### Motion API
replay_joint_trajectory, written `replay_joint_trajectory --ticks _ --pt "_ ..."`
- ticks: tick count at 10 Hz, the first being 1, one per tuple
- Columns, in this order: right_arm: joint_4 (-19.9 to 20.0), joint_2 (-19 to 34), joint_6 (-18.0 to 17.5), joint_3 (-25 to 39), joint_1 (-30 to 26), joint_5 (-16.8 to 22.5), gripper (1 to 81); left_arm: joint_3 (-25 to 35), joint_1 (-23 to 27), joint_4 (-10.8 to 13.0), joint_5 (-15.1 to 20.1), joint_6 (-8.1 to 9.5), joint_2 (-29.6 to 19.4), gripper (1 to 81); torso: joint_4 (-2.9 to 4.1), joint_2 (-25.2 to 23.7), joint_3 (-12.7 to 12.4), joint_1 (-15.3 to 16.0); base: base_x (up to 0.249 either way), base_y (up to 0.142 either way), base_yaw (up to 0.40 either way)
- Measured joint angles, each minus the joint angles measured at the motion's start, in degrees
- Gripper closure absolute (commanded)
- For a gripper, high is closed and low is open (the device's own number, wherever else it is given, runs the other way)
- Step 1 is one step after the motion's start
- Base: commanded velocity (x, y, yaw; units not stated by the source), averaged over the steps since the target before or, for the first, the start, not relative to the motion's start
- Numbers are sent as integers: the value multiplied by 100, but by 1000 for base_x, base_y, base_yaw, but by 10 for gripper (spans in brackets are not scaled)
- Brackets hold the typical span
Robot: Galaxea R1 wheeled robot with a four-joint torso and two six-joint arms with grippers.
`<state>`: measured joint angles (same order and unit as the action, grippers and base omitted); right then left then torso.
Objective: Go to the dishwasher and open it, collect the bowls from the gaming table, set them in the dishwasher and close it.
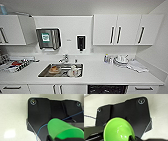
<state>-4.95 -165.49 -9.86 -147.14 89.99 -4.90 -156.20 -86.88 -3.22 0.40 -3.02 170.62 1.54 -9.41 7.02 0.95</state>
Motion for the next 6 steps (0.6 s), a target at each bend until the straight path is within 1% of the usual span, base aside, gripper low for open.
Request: replay_joint_trajectory --ticks 1,6 --pt "0 2 0 0 -6 0 811 0 20 0 -2 0 -2 811 0 2 0 5 75 0 0" --pt "0 -4 0 4 17 0 811 0 0 0 -2 0 -37 811 0 0 0 0 0 0 0"
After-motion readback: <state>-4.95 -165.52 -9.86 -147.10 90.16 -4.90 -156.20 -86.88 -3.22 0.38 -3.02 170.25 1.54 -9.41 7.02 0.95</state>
